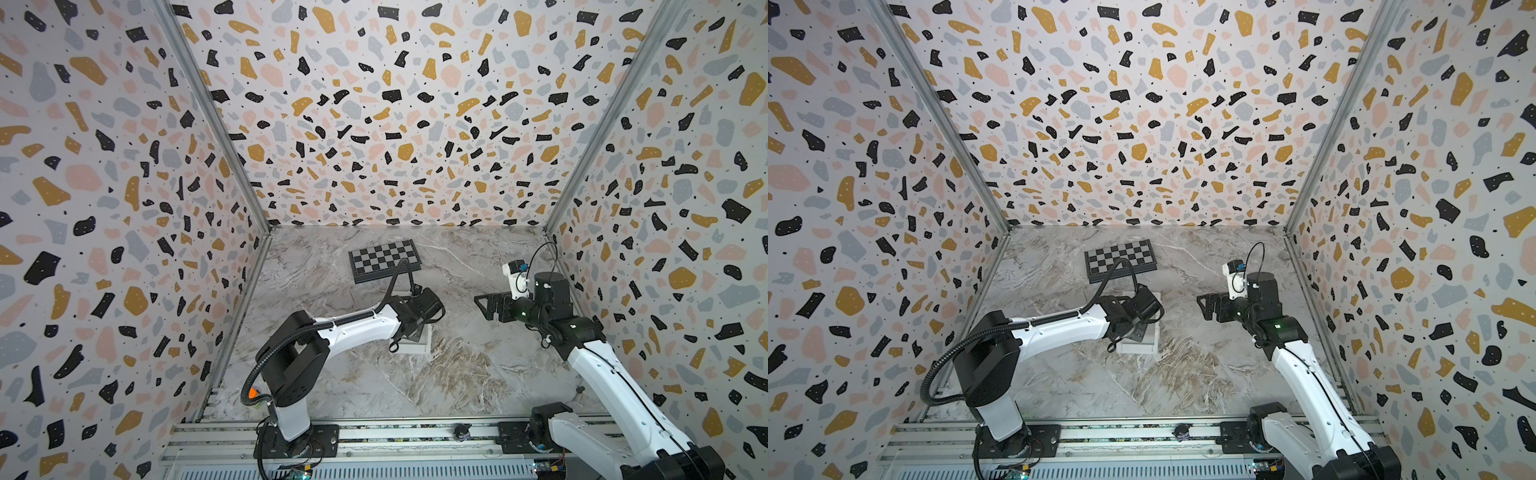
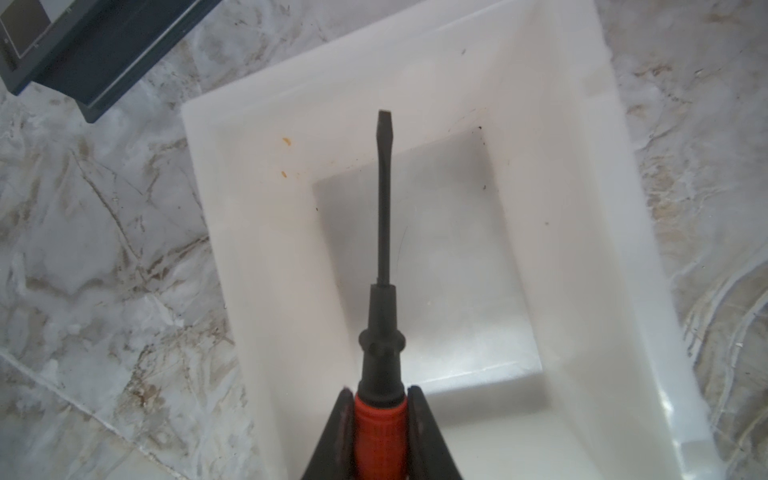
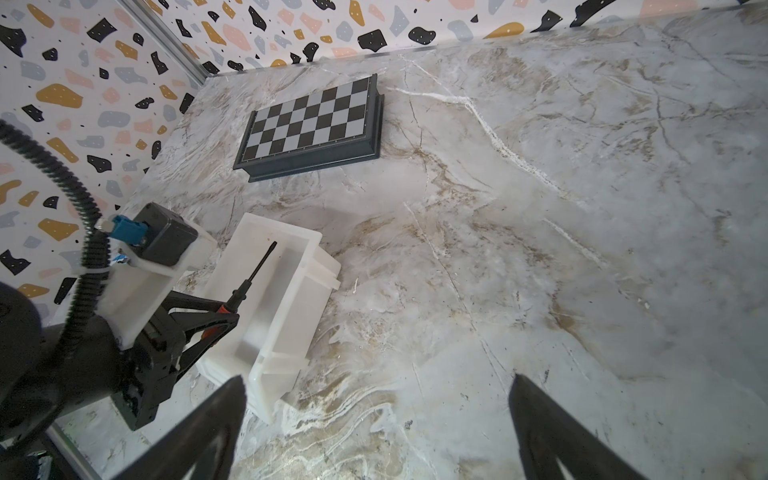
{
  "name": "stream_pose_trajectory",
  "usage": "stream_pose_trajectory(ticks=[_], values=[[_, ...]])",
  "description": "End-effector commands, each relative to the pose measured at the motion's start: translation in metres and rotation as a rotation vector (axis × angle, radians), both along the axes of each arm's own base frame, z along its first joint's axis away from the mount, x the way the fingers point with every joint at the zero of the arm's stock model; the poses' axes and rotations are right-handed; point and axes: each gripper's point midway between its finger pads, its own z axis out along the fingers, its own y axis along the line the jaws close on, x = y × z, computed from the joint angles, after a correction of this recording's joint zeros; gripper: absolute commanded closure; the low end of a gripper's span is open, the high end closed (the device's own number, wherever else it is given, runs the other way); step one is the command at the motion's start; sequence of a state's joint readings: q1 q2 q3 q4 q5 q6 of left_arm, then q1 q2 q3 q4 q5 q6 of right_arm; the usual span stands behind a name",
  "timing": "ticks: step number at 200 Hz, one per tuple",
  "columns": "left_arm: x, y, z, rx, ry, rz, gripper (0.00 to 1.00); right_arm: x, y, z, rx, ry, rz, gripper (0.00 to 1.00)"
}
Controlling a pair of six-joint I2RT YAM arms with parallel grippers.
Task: Put the screwdriver in the bin
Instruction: 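Carry the screwdriver with the left gripper over the white bin and lower it, then open the left gripper to drop the screwdriver into the bin, then lift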
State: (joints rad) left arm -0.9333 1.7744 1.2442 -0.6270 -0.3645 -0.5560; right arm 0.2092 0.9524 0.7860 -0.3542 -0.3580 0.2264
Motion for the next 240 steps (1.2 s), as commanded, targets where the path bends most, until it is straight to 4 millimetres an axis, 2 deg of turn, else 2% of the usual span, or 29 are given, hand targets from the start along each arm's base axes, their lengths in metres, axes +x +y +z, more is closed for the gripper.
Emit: stream_pose_trajectory(ticks=[1,67,136,163,185,203,240], values=[[0.002,-0.008,0.002,0.013,-0.011,-0.046,0.99,-0.006,0.001,0.000,0.008,0.005,0.014,0.01],[0.000,-0.012,-0.019,0.097,0.010,-0.077,0.94,-0.007,-0.001,0.001,0.008,0.006,0.009,0.01],[0.002,-0.009,-0.024,0.117,0.007,-0.061,0.81,-0.006,0.000,0.003,0.013,0.004,0.012,0.01],[0.002,-0.013,-0.024,0.100,0.014,-0.060,0.64,-0.006,-0.001,0.005,0.012,0.001,0.010,0.01],[0.004,-0.016,-0.020,0.088,0.006,-0.057,0.53,-0.006,-0.001,0.006,0.012,0.000,0.008,0.01],[0.006,-0.017,-0.013,0.081,-0.008,-0.050,0.50,-0.006,-0.001,0.007,0.010,-0.002,0.007,0.01],[0.017,-0.033,0.028,-0.013,-0.070,-0.046,0.49,-0.007,-0.002,0.009,0.010,-0.006,0.004,0.01]])
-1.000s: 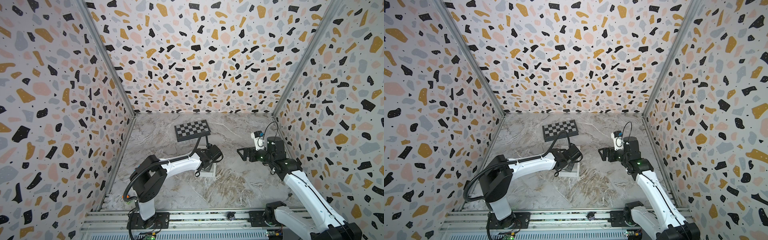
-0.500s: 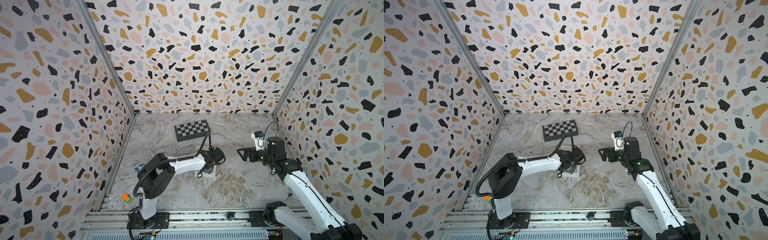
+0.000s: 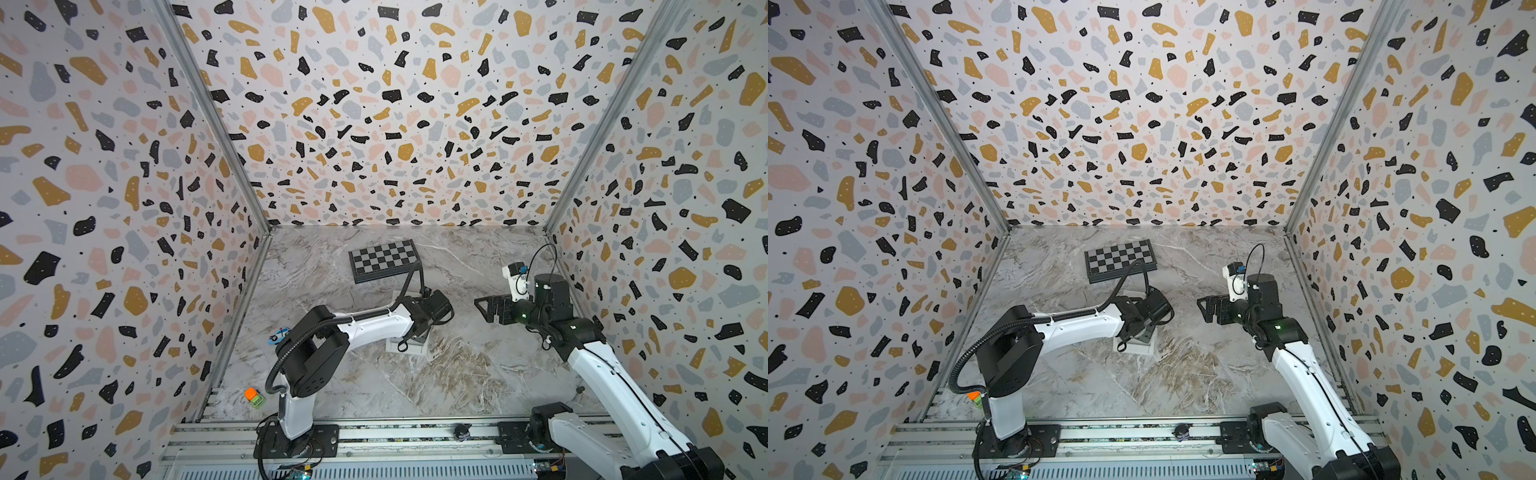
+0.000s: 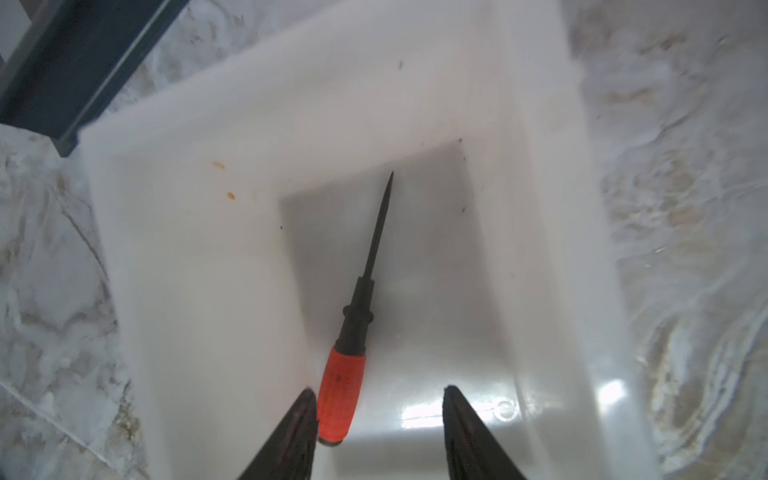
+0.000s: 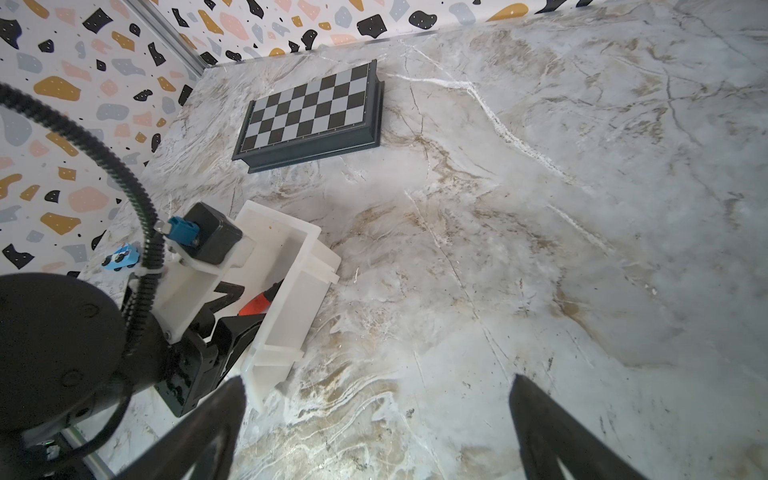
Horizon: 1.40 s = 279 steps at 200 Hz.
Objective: Put the screwdriver in the bin
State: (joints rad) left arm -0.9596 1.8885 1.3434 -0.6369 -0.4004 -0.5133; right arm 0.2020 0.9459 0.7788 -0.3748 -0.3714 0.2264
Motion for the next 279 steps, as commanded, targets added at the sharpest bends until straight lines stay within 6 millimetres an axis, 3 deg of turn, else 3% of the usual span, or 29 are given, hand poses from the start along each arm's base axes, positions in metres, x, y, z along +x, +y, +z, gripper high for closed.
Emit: stream_pose_trajectory(ticks=[1,40,67,116,151,176,218,252,279], values=[[0.007,-0.012,0.041,-0.077,-0.056,0.004,0.49,-0.002,-0.001,0.014,0.006,-0.029,0.001,0.01],[0.020,-0.022,0.107,-0.164,-0.159,-0.001,0.48,-0.003,-0.002,0.019,0.004,-0.039,-0.004,0.01],[0.029,-0.011,0.157,-0.193,-0.287,0.023,0.42,0.000,-0.002,0.024,0.002,-0.035,-0.005,0.01],[0.042,0.031,0.216,-0.275,-0.461,0.085,0.30,0.004,-0.006,0.040,-0.010,-0.067,-0.029,0.01],[0.047,0.085,0.249,-0.354,-0.572,0.171,0.13,0.010,-0.005,0.044,-0.002,-0.094,-0.056,0.01],[0.043,0.128,0.264,-0.349,-0.658,0.242,0.00,0.015,0.004,0.047,-0.059,-0.126,-0.079,0.01],[0.033,0.192,0.274,-0.370,-0.797,0.333,0.00,0.027,0.036,0.042,-0.139,-0.144,-0.058,0.01],[0.023,0.228,0.274,-0.372,-0.866,0.392,0.00,0.032,0.062,0.035,-0.173,-0.171,-0.028,0.01],[0.016,0.254,0.272,-0.360,-0.933,0.460,0.00,0.036,0.059,0.027,-0.166,-0.189,-0.065,0.01]])
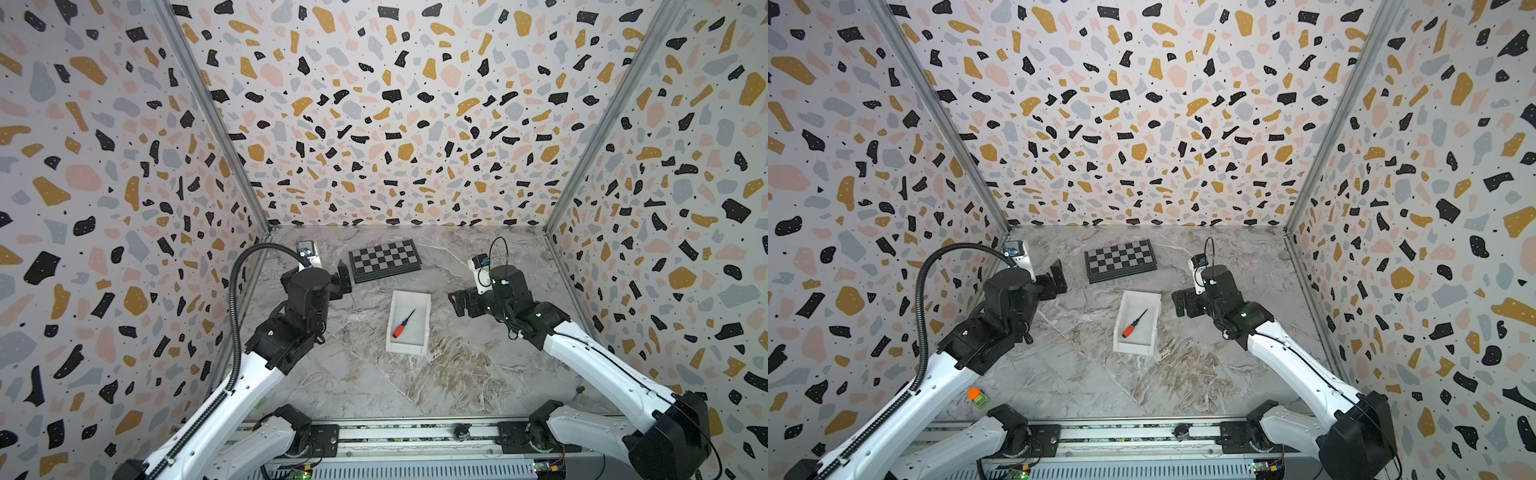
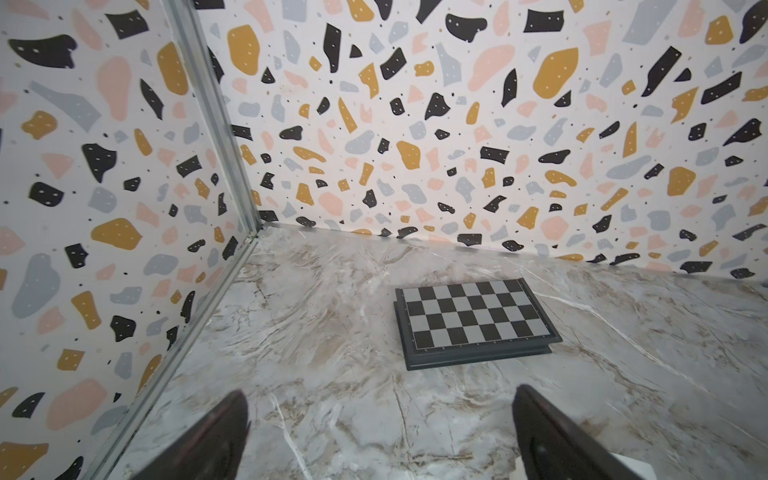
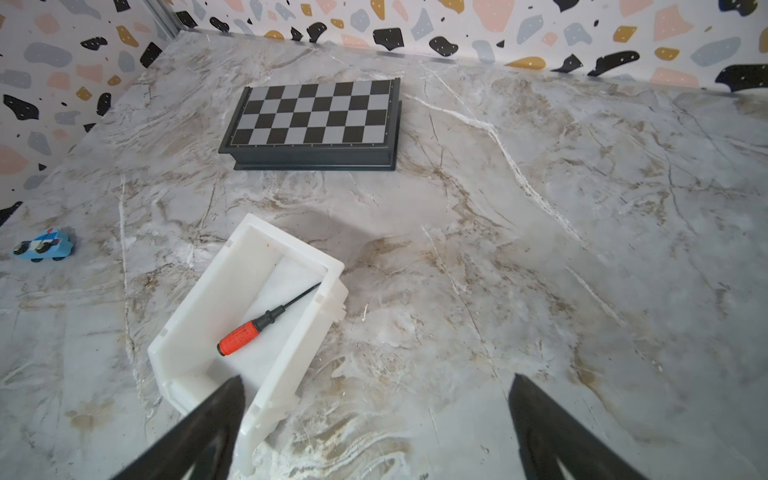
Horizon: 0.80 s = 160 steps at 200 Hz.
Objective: Put the screwdriver in the bin
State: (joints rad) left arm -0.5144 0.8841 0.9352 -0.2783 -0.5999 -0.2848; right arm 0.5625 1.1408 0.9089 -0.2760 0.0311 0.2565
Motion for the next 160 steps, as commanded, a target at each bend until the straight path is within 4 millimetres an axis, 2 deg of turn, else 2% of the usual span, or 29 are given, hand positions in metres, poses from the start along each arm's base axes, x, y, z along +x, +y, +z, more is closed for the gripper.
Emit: stream_pose_trajectory(ticks=[1,34,57,87,105,138,160], values=[[-0.002,0.019,0.016,-0.012,-0.104,0.069,0.00,0.011,-0.008,0.017,0.024,-0.091,-0.074,0.01],[-0.008,0.050,0.011,0.007,-0.130,0.201,0.00,0.007,-0.034,0.015,0.054,-0.132,-0.115,0.01],[-0.012,0.065,0.004,0.042,-0.158,0.265,0.01,0.006,-0.065,0.014,0.107,-0.146,-0.167,0.01],[-0.016,0.084,-0.016,0.125,-0.187,0.349,0.00,0.007,-0.104,0.011,0.116,-0.177,-0.245,0.01],[-0.017,0.096,-0.038,0.126,-0.189,0.400,0.00,0.008,-0.123,0.008,0.065,-0.195,-0.324,0.01],[-0.009,0.089,-0.070,0.074,-0.249,0.311,0.00,0.008,-0.145,-0.001,-0.006,-0.273,-0.412,0.01],[-0.011,0.088,-0.088,0.099,-0.273,0.290,0.00,0.005,-0.152,0.010,0.028,-0.414,-0.440,0.01]])
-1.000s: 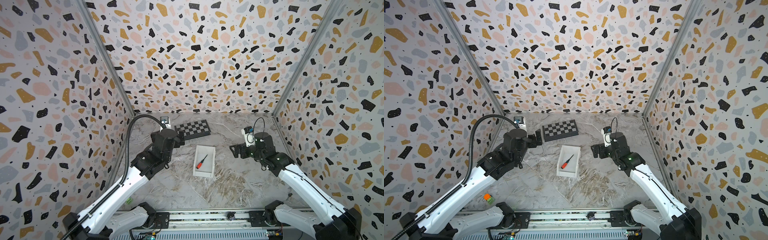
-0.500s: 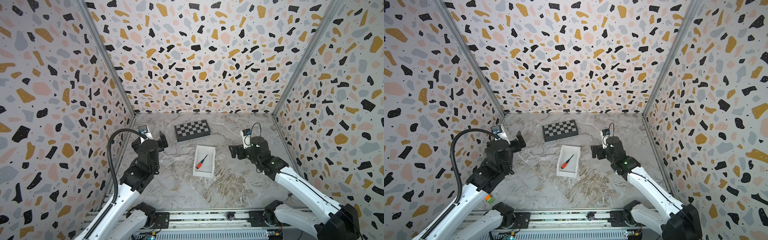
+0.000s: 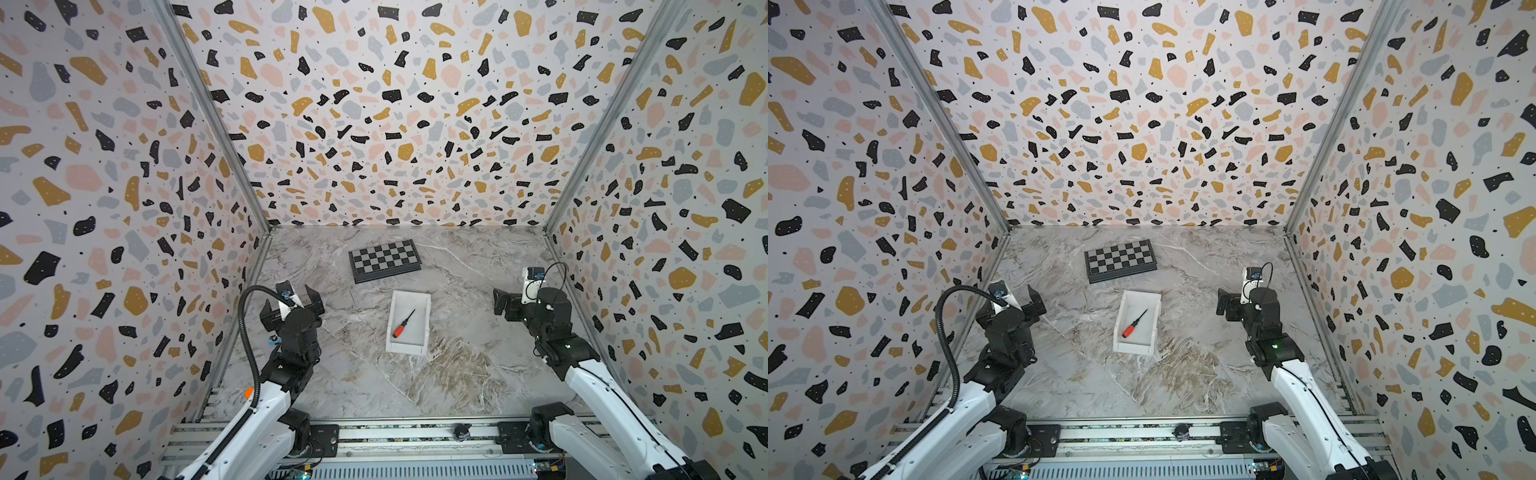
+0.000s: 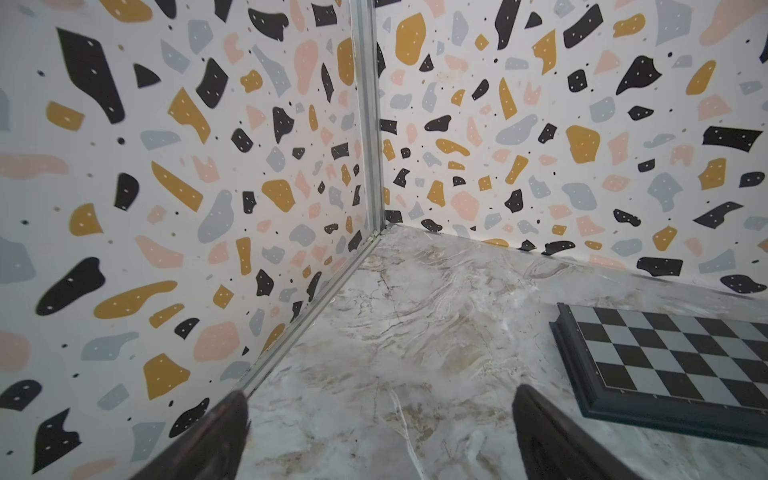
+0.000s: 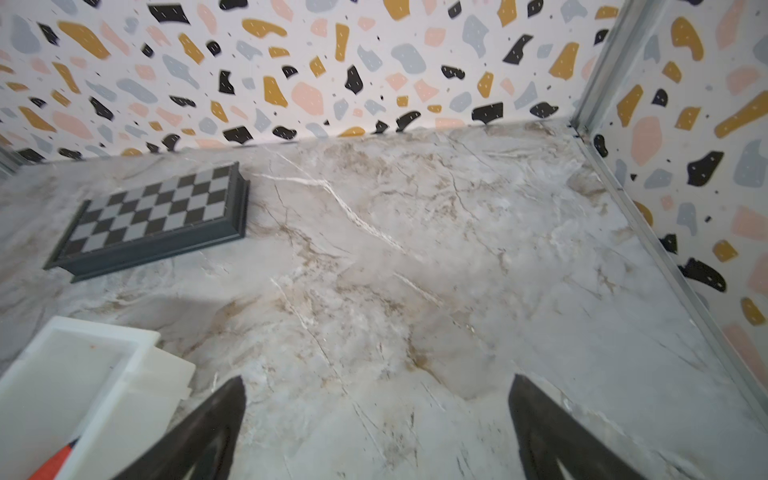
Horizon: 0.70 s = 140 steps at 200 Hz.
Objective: Put the screwdriver in the bin
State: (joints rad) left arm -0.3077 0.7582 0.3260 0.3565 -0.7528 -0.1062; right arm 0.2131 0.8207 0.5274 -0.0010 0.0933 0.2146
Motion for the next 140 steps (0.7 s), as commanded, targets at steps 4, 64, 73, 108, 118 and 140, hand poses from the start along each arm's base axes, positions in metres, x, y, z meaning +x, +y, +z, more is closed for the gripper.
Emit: stream_pose_trajectory(ticks=[4,64,73,108,118,140], values=[[0.001,-0.004,0.018,-0.009,-0.171,-0.044,0.00,0.000,-0.015,0.027,-0.025,-0.219,-0.060,0.01],[0.014,-0.011,-0.018,0.039,-0.044,-0.082,0.00,0.010,-0.027,-0.012,-0.131,-0.234,-0.103,0.01],[0.015,-0.011,-0.023,0.041,-0.037,-0.076,0.00,0.014,-0.025,-0.016,-0.133,-0.230,-0.100,0.01],[0.023,-0.011,-0.041,0.063,0.000,-0.068,0.00,0.023,-0.019,-0.035,-0.150,-0.221,-0.063,0.01],[0.024,-0.013,-0.044,0.067,-0.006,-0.074,0.00,0.023,-0.018,-0.043,-0.159,-0.209,-0.058,0.01],[0.028,-0.015,-0.051,0.073,0.000,-0.084,0.00,0.021,-0.021,-0.061,-0.163,-0.188,-0.066,0.01]])
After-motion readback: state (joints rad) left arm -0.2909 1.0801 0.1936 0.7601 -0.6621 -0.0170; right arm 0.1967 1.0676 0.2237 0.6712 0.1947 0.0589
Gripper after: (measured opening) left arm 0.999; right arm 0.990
